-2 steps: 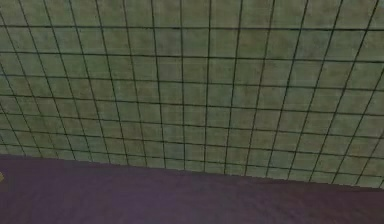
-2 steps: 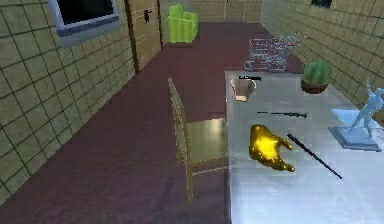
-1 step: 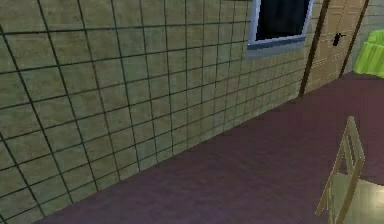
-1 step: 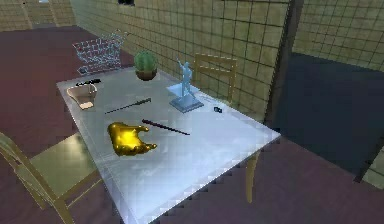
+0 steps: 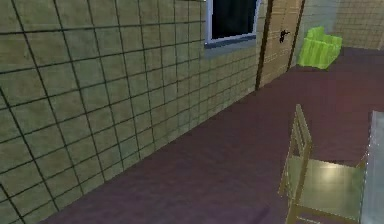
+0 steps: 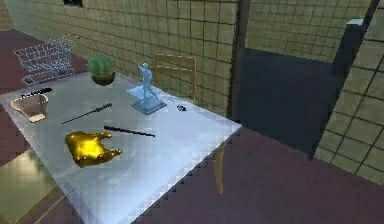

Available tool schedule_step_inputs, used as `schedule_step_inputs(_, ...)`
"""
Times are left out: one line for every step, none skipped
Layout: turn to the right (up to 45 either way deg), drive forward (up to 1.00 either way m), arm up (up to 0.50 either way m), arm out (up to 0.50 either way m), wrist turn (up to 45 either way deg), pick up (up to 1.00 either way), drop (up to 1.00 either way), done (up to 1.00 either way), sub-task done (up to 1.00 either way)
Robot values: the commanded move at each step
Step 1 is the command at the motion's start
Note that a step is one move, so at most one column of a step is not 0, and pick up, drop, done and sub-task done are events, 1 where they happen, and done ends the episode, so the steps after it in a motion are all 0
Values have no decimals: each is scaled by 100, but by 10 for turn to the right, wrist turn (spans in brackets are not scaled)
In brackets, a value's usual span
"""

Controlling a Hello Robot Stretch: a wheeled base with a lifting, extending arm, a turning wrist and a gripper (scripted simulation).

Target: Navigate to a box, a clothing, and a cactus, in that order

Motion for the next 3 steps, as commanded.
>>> schedule_step_inputs(0, 100, 0, 0, 0, 0, 0, 0, 0)
schedule_step_inputs(60, 0, 0, 0, 0, 0, 0, 0, 0)
schedule_step_inputs(0, 30, 0, 0, 0, 0, 0, 0, 0)
